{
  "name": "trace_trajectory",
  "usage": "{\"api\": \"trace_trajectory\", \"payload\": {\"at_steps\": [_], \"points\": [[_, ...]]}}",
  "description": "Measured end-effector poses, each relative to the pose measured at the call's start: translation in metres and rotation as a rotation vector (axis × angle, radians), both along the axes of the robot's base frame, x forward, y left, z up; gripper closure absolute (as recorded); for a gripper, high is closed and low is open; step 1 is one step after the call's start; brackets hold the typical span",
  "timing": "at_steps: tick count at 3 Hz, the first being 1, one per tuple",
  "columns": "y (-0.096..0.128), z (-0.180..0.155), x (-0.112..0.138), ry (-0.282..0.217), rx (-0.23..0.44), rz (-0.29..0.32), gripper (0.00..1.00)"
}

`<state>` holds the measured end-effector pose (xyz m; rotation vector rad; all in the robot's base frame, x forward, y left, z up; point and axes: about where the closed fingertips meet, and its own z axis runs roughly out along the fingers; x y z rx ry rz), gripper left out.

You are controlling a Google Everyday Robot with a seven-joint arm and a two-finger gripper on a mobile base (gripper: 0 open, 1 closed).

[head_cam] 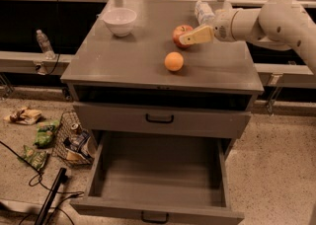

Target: Place apple into middle drawer

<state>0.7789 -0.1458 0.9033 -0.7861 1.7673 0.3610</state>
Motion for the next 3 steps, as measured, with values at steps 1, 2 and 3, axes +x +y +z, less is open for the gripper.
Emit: {"api": "trace_trajectory", "payload": {"at_steps": [1, 2, 3], "points": [[0.008, -0.017, 0.02, -0.002, -0.013, -0.005, 0.0], [0.02, -0.031, 0.026, 0.019, 0.004, -0.007, 0.0], [0.029, -0.038, 0.027, 0.031, 0.021, -0.003, 0.14]]}}
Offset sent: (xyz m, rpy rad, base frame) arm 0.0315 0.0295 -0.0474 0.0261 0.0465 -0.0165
